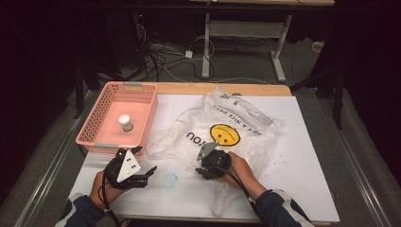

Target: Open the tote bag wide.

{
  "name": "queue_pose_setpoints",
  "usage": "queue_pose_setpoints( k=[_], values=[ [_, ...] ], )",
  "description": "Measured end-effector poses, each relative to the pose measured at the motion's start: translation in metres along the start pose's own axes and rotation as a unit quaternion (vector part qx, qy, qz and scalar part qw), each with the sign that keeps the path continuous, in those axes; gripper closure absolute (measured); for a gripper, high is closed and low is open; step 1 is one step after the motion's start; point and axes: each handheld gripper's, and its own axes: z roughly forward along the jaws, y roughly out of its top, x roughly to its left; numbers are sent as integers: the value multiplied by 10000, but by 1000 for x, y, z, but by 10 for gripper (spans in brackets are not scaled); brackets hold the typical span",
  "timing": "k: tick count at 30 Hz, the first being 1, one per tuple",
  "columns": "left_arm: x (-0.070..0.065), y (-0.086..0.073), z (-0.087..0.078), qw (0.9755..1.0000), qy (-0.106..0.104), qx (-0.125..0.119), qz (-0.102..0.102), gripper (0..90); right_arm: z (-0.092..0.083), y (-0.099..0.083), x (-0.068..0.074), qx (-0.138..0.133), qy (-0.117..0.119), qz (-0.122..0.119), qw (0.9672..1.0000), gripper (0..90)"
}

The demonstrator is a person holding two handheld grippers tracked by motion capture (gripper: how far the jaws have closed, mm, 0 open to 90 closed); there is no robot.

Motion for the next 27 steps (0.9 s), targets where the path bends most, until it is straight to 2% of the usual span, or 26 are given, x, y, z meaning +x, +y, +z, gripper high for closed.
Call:
queue_pose_setpoints(
  k=[2,4,9,11,12,17,23,27],
  values=[
    [0,0,0,10000,-7,0,19,192,-1,-2,-2,17,-87,70,9999,720],
    [0,0,0,10000,-7,-1,21,193,-2,-4,-4,-6,3,179,9998,793],
    [0,0,0,10000,-9,4,26,192,-8,-4,-5,-182,-97,265,9994,879],
    [0,0,-1,10000,-8,-1,22,192,-11,-3,-5,-251,-128,250,9993,882],
    [0,0,-1,10000,-2,-1,14,192,-19,-2,-6,-470,-262,300,9981,900],
    [0,0,-1,10000,10,-10,6,192,-36,0,-7,-852,-556,360,9942,900],
    [2,0,-3,10000,9,-48,-31,190,-56,0,-12,-1318,-1014,466,9850,900],
    [3,1,-5,10000,33,-71,-62,189,-63,1,-19,-1502,-1075,528,9814,900]
  ],
)
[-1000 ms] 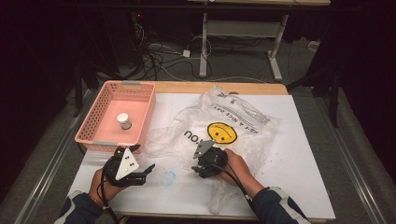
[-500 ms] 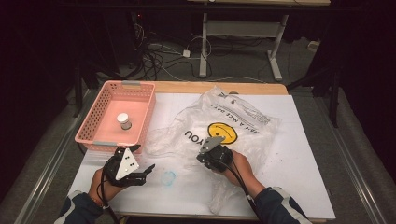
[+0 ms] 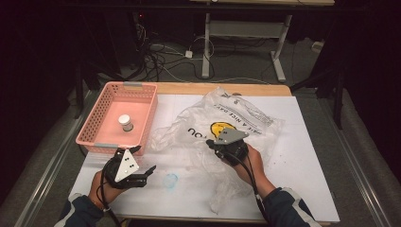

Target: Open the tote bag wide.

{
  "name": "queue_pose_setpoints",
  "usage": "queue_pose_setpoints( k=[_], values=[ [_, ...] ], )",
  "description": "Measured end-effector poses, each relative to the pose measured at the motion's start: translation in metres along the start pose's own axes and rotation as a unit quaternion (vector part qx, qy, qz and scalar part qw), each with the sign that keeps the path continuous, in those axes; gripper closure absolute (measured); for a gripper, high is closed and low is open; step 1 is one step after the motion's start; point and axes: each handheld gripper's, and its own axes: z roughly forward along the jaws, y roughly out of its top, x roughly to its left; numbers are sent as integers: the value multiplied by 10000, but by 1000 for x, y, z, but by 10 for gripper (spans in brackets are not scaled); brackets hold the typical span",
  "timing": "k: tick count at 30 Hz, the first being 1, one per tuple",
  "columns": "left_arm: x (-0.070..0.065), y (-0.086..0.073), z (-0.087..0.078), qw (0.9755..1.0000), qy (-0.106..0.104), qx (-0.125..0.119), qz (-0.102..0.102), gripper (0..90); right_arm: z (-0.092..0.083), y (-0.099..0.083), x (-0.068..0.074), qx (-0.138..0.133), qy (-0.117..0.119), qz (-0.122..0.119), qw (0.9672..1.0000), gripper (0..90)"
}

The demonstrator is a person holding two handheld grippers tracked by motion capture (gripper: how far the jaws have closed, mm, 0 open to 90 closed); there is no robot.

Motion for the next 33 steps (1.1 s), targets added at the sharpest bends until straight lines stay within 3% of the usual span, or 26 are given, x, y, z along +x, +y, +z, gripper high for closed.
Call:
queue_pose_setpoints(
  k=[5,8,15,28,33],
  values=[
    [2,-1,-3,9999,71,-44,-59,189,-8,6,-5,-202,-150,-12,9997,900],
    [6,1,-11,9996,232,-139,-106,192,-16,10,-9,-348,-214,-20,9992,900],
    [15,3,-17,9984,391,-191,-366,188,-24,15,-14,-464,-207,-45,9987,900],
    [33,-4,-25,9956,673,-223,-612,187,-30,20,-17,-615,-307,-90,9976,900],
    [36,-5,-26,9954,712,-249,-593,188,-31,19,-21,-760,-258,-25,9968,900]
  ],
)
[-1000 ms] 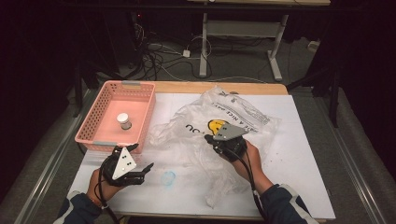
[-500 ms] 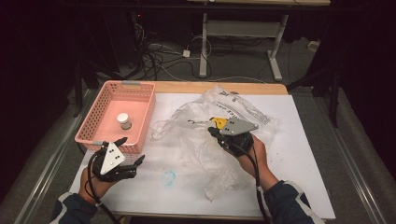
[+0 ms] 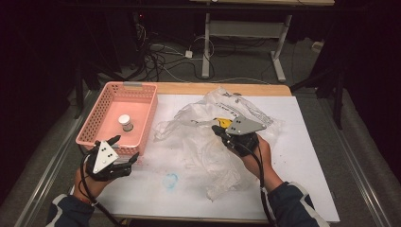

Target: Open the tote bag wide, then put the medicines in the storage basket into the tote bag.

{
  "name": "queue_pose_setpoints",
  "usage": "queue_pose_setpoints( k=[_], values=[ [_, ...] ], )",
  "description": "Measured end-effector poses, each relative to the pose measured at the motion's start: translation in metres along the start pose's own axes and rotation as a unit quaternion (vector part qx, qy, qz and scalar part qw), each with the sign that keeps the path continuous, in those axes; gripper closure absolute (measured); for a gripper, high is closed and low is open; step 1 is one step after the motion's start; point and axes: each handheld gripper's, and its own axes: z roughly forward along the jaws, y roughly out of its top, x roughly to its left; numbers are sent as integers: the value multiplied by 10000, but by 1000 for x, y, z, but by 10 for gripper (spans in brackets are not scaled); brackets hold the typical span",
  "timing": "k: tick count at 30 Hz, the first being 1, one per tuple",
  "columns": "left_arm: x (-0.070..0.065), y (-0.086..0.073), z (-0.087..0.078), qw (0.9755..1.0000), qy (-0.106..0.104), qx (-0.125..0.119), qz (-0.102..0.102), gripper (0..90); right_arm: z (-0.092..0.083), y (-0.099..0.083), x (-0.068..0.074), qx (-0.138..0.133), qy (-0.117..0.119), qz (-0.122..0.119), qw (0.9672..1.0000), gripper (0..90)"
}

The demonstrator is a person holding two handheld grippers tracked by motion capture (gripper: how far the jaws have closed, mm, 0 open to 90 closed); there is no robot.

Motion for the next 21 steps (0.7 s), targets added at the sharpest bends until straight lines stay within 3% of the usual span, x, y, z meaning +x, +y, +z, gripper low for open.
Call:
queue_pose_setpoints(
  k=[7,12,15,16,21],
  values=[
    [17,7,0,9996,263,24,-43,187,-2,4,-2,-39,-93,-147,9998,900],
    [27,13,2,9994,290,137,-136,186,-4,6,-3,-40,-184,-226,9996,900],
    [39,20,10,9982,252,440,-323,175,-5,9,-7,-76,-175,-199,9996,900],
    [39,20,10,9982,252,440,-323,176,-5,9,-8,-77,-175,-188,9996,900],
    [53,33,27,9954,35,940,-196,176,-4,6,-11,-40,-84,-109,9999,900]
  ],
)
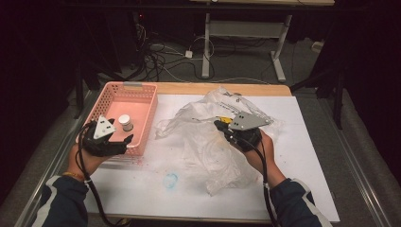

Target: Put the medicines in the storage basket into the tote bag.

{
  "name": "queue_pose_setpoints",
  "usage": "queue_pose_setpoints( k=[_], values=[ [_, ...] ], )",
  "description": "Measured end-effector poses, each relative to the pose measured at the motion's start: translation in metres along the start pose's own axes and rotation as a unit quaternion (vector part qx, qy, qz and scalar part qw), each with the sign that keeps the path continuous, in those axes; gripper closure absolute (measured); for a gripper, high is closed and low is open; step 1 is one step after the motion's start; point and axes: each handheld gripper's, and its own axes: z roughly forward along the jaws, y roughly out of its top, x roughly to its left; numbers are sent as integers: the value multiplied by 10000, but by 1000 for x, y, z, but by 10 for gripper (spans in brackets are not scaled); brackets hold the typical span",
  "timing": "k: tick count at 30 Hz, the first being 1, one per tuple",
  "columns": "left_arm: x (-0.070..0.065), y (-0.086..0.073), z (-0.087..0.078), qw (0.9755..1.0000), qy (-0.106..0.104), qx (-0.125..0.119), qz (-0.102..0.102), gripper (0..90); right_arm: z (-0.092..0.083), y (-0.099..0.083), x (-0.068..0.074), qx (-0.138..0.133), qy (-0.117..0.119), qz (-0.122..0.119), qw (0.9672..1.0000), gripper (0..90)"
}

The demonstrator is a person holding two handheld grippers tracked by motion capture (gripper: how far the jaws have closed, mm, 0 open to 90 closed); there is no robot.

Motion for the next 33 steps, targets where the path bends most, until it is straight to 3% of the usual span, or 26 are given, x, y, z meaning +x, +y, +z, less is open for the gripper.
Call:
queue_pose_setpoints(
  k=[5,6,7,8,9,12,13,17,20,24,25,28,29,31,32,33],
  values=[
    [12,16,18,9988,56,425,220,203,-6,2,1,-35,-42,-36,10000,900],
    [17,20,24,9985,-24,486,252,203,-6,2,1,-35,-42,-36,10000,900],
    [20,22,30,9979,-9,597,250,216,-8,2,1,-31,-59,-51,10000,900],
    [26,26,40,9968,-58,793,99,219,-11,1,-1,-40,-73,-50,10000,900],
    [26,26,40,9968,-58,793,99,222,-12,0,-1,-39,-81,-37,10000,900],
    [36,30,58,9931,-136,1164,42,223,-13,-1,-3,-32,-81,7,10000,900],
    [40,31,66,9917,-180,1274,38,266,-14,-3,-4,-5,-102,7,9999,900],
    [49,30,87,9863,-202,1636,-64,303,-15,-3,-5,-35,-128,48,9999,900],
    [54,28,103,9808,-210,1935,-131,313,-15,-3,-5,-38,-117,50,9999,900],
    [64,27,116,9750,-204,2189,-313,350,-14,-4,-3,10,-104,4,9999,900],
    [64,27,116,9750,-204,2189,-313,359,-15,-4,-3,6,-113,6,9999,900],
    [69,19,127,9669,-174,2517,-373,361,-15,-4,-3,13,-95,5,10000,900],
    [71,17,128,9672,-214,2485,-485,361,-14,-5,-3,12,-101,2,9999,900],
    [71,17,129,9667,-208,2509,-462,367,-14,-5,-3,14,-104,15,9999,900],
    [71,18,130,9666,-222,2516,-444,434,-14,-6,-4,19,-101,24,9999,900],
    [71,18,130,9663,-219,2525,-444,436,-13,-6,-4,21,-89,32,10000,900]
  ],
)
